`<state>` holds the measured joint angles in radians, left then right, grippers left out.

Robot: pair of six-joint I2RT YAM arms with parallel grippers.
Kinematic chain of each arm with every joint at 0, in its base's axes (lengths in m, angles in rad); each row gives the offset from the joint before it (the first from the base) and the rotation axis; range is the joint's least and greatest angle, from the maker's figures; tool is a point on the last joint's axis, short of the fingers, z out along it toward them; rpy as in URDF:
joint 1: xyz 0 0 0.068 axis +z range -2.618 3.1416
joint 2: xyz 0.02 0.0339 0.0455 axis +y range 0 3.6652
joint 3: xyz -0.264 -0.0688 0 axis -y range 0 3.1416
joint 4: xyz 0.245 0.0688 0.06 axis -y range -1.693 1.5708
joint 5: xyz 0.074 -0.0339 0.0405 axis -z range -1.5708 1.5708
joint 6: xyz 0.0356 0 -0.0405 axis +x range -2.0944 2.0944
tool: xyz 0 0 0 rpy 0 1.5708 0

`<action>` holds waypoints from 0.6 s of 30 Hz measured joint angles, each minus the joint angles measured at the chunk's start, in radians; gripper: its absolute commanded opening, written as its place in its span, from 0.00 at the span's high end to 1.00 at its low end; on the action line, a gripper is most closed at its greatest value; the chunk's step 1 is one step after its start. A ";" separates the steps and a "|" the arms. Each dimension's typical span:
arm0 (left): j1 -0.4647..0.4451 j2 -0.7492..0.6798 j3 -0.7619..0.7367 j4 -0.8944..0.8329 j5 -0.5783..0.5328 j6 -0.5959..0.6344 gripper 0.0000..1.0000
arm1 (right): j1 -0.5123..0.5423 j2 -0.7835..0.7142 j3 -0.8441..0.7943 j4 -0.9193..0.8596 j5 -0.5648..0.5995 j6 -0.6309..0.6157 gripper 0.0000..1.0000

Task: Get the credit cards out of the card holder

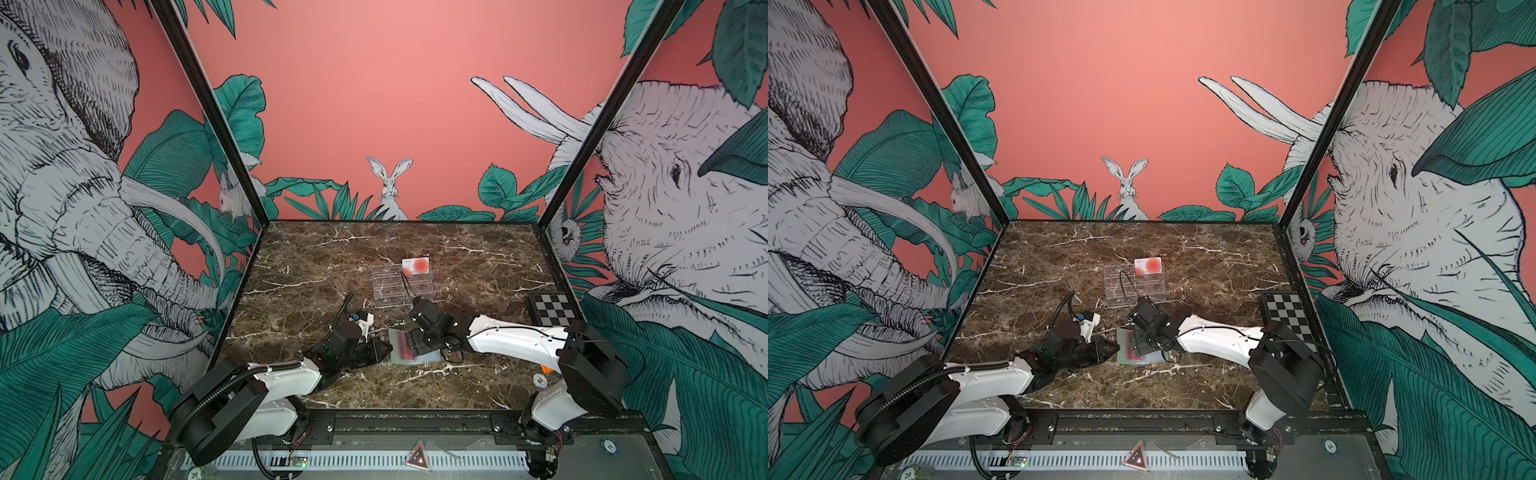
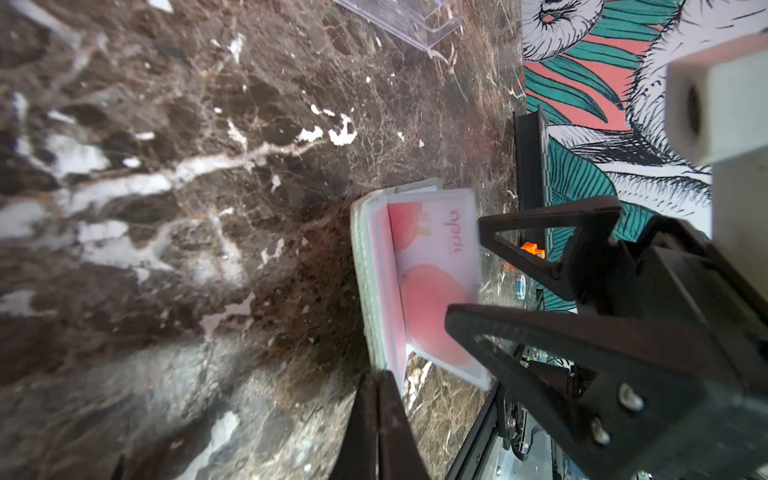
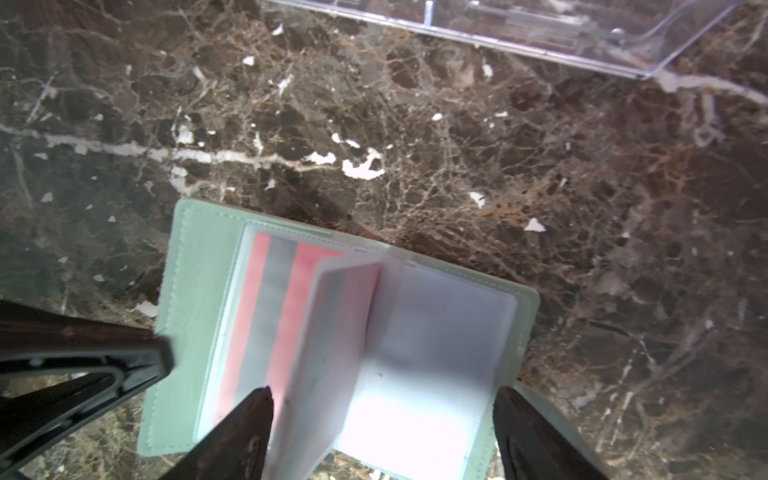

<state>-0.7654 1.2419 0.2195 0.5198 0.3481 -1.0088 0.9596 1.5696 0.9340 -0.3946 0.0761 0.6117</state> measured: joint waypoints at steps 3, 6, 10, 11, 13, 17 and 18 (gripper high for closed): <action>0.000 0.000 0.000 0.000 0.000 0.001 1.00 | -0.007 -0.013 -0.008 -0.014 0.013 -0.005 0.18; 0.000 0.000 0.000 -0.001 0.000 0.008 1.00 | -0.032 -0.061 -0.036 -0.030 0.024 -0.011 0.16; 0.000 0.000 0.000 -0.014 -0.003 0.023 1.00 | -0.083 -0.159 -0.092 -0.051 0.044 -0.020 0.05; 0.000 0.000 0.000 -0.022 -0.006 0.027 1.00 | -0.097 -0.186 -0.106 -0.053 0.045 -0.022 0.03; 0.000 -0.001 0.001 -0.048 -0.015 0.038 0.92 | -0.129 -0.250 -0.146 -0.040 0.033 -0.029 0.02; 0.000 -0.025 0.009 -0.122 -0.032 0.067 0.56 | -0.188 -0.396 -0.248 0.028 -0.031 -0.039 0.02; 0.000 -0.040 0.014 -0.149 -0.037 0.072 0.50 | -0.199 -0.428 -0.266 0.044 -0.045 -0.040 0.02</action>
<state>-0.7654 1.2022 0.2340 0.3706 0.3115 -0.9367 0.7605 1.1412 0.6678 -0.3508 0.0315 0.5713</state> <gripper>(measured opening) 0.412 0.983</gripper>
